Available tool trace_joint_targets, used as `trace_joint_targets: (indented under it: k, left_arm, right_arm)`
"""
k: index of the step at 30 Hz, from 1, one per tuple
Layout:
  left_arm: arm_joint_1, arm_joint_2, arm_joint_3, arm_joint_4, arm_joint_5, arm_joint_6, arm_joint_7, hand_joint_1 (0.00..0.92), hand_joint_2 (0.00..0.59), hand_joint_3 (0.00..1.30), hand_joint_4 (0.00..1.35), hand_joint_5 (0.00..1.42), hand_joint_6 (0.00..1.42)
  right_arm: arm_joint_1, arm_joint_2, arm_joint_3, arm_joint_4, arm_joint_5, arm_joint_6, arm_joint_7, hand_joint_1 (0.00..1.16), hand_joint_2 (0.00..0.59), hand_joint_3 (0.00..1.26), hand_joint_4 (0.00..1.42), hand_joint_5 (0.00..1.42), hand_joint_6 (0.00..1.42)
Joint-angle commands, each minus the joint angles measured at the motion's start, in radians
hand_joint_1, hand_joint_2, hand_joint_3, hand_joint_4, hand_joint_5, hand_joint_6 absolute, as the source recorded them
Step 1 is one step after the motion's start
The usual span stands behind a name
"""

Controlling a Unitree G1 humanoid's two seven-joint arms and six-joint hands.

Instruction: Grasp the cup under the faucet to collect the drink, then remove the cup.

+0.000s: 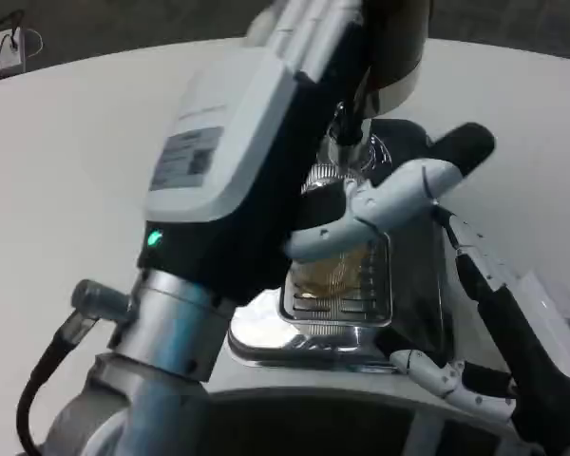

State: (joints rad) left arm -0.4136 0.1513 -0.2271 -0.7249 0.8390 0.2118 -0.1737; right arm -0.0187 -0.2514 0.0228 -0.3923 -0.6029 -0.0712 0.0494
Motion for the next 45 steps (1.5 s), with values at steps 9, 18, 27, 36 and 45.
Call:
trace_joint_targets:
  k: [9, 18, 27, 36, 45]
  left_arm:
    - [0.336, 0.023, 0.059, -0.078, 0.061, -0.035, 0.01, 0.0, 0.182, 0.0, 0.0, 0.0, 0.0]
    - [0.447, 0.009, 0.019, -0.077, 0.173, -0.012, -0.071, 0.0, 0.167, 0.0, 0.0, 0.0, 0.0]
    - [0.635, -0.029, -0.06, -0.056, 0.248, -0.048, 0.011, 0.0, 0.167, 0.0, 0.0, 0.0, 0.0]
    - [0.774, -0.025, -0.027, -0.035, 0.261, -0.077, 0.114, 0.0, 0.167, 0.0, 0.0, 0.0, 0.0]
    - [0.783, -0.027, 0.003, -0.002, 0.233, -0.085, 0.154, 0.0, 0.17, 0.0, 0.0, 0.0, 0.0]
  right_arm:
    - [-0.041, -0.031, 0.018, 0.05, 0.067, -0.02, 0.007, 0.45, 0.263, 0.0, 0.0, 0.0, 0.07]
    - [-0.083, -0.056, 0.038, 0.082, 0.069, -0.046, -0.003, 0.47, 0.256, 0.0, 0.0, 0.0, 0.1]
    - [-0.155, -0.05, 0.056, 0.144, 0.109, -0.062, 0.003, 0.47, 0.256, 0.0, 0.0, 0.0, 0.13]
    - [-0.204, -0.039, 0.064, 0.198, 0.15, -0.05, 0.002, 0.48, 0.259, 0.0, 0.0, 0.0, 0.14]
    - [-0.247, -0.024, 0.078, 0.251, 0.149, -0.04, -0.004, 0.49, 0.256, 0.0, 0.0, 0.0, 0.14]
